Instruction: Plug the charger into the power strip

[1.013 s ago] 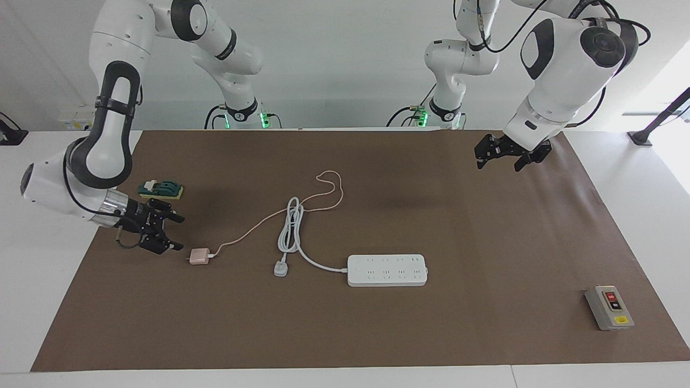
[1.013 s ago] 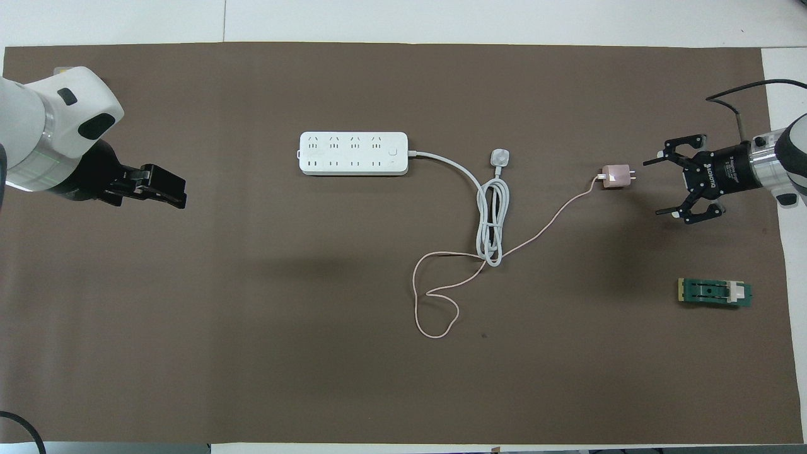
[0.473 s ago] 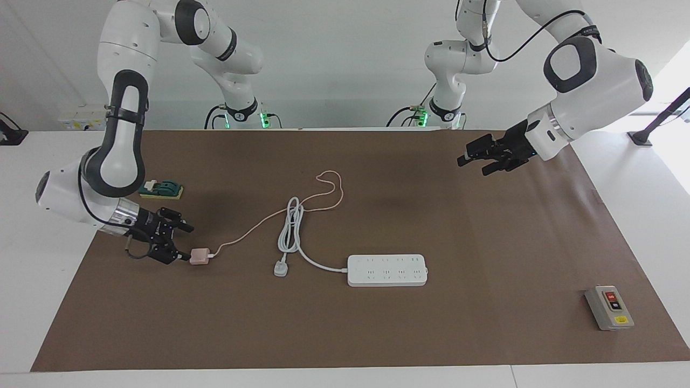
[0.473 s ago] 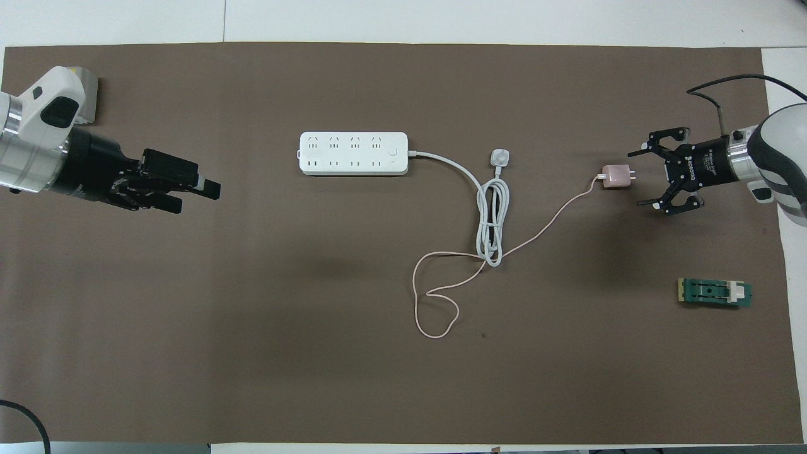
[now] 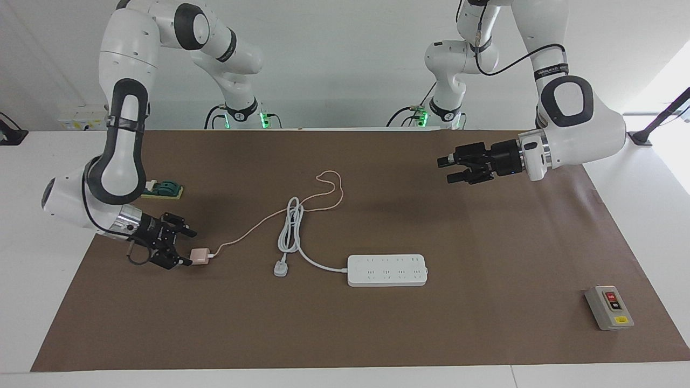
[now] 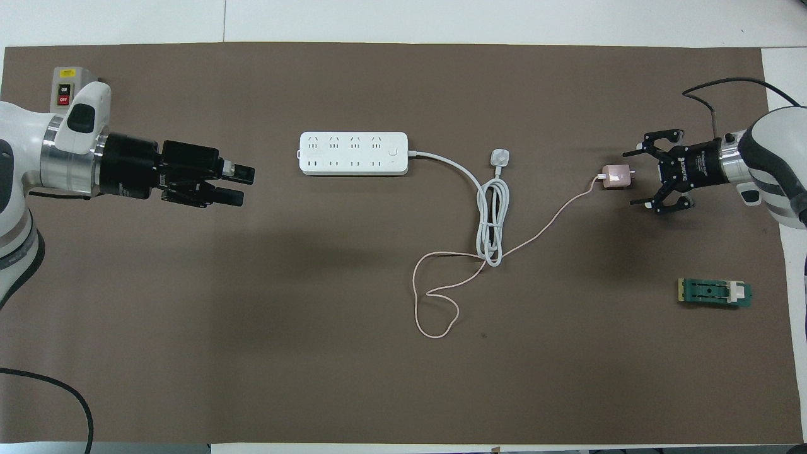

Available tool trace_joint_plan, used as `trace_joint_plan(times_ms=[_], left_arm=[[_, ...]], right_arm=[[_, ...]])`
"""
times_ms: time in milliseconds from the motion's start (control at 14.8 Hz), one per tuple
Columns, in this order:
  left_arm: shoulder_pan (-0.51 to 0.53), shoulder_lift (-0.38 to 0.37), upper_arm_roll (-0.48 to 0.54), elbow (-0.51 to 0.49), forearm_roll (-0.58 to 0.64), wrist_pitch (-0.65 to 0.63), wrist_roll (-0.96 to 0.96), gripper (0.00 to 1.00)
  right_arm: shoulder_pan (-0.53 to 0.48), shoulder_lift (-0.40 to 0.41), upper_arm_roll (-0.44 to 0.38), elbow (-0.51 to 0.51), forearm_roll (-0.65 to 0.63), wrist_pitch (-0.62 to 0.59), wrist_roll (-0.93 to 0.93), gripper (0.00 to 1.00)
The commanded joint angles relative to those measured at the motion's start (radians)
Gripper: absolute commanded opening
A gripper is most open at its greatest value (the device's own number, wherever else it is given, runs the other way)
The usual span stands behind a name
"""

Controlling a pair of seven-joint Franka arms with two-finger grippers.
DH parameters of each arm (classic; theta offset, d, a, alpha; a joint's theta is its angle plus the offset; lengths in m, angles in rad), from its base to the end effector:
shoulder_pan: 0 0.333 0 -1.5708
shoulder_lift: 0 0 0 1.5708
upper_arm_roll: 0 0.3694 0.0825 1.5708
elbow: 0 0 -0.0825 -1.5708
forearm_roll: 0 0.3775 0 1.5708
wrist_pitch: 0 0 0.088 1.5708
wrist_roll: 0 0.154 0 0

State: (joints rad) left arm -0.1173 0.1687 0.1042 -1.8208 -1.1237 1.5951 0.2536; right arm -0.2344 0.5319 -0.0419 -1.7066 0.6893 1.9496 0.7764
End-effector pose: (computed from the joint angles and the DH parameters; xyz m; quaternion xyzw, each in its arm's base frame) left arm 0.5766 -0.1484 0.5060 0.8428 0.0056 -0.1021 0.5285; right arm 0.6565 -0.1101 0.2865 -0.7243 0.6145 0.2000 0.2404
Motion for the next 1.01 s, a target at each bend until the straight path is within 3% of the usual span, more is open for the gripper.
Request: trace_joint_plan(times_ms=[0, 338, 540, 743, 810, 945], left_arm=[[0.022, 0.055, -0.001, -0.011, -0.128, -0.030, 0.087, 1.00], [0.025, 0.133, -0.003, -0.081, -0.330, -0.041, 0.238, 1.00], [0.022, 0.213, -0.011, -0.080, -0.407, -0.046, 0.396, 1.00], [0.002, 0.261, -0.009, -0.072, -0.455, -0.044, 0.427, 1.00], [-0.008, 0.287, -0.011, -0.065, -0.481, -0.041, 0.430, 1.00], [-0.031, 0.320, -0.008, -0.058, -0.539, -0.040, 0.453, 1.00]], right_arm=[[0.021, 0.054, 0.004, 0.063, 0.016, 0.006, 0.012, 1.00], [0.017, 0.080, 0.004, 0.074, 0.016, 0.018, 0.007, 1.00], [0.012, 0.086, 0.004, 0.074, 0.022, 0.023, -0.002, 1.00], [0.012, 0.086, 0.005, 0.065, 0.024, 0.048, -0.006, 1.00], [0.012, 0.086, 0.005, 0.065, 0.024, 0.048, -0.006, 0.97], [0.012, 0.089, 0.004, 0.064, 0.024, 0.054, -0.011, 0.70]])
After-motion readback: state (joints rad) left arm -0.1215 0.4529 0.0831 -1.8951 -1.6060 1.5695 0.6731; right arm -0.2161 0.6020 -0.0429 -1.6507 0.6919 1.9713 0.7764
